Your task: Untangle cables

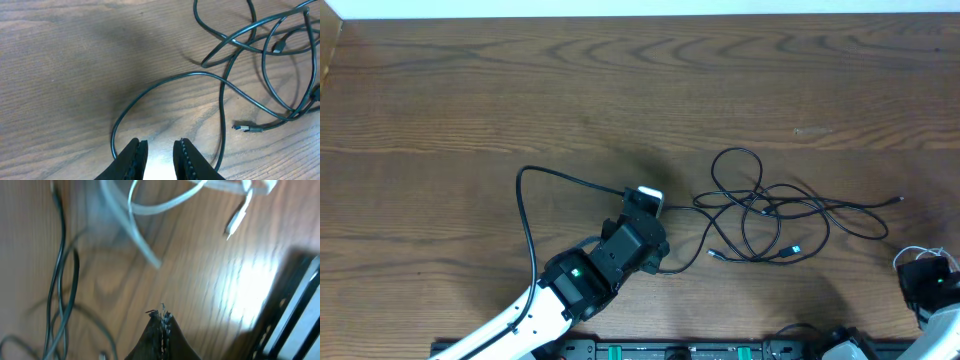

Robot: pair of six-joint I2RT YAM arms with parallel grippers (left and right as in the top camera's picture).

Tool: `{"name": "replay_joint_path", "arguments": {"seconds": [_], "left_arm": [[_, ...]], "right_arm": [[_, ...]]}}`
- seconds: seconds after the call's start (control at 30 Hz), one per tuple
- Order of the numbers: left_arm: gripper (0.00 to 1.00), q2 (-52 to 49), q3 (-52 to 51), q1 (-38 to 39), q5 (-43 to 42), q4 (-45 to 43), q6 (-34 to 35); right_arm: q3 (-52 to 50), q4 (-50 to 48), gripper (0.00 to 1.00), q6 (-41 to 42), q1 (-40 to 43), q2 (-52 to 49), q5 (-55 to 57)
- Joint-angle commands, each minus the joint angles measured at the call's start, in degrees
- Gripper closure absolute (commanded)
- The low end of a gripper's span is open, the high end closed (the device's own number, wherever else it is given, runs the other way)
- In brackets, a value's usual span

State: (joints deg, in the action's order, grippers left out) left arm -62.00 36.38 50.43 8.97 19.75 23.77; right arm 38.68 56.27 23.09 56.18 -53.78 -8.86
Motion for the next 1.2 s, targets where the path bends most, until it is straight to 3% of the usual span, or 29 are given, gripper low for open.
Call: {"name": "replay_joint_path", "arguments": {"seconds": [0.0, 0.63, 1.17], "left_arm": [[0.76, -0.09, 0.61, -0.13, 0.55, -1.16, 0.07], [0.76, -0.11, 0.59, -0.13, 0.55, -2.23, 0.07], [0.76, -0.11, 0.61, -0.13, 0.52, -2.23, 0.07]], "right_arm": [[-2.14, -2.05, 0.99, 2.6, -0.48, -1.29, 4.42], [-4.22, -15.15, 0.99, 5.2, -8.9, -19.21, 3.58], [-4.22, -24.02, 0.99, 9.53, -8.98, -25.27, 14.29]]}}
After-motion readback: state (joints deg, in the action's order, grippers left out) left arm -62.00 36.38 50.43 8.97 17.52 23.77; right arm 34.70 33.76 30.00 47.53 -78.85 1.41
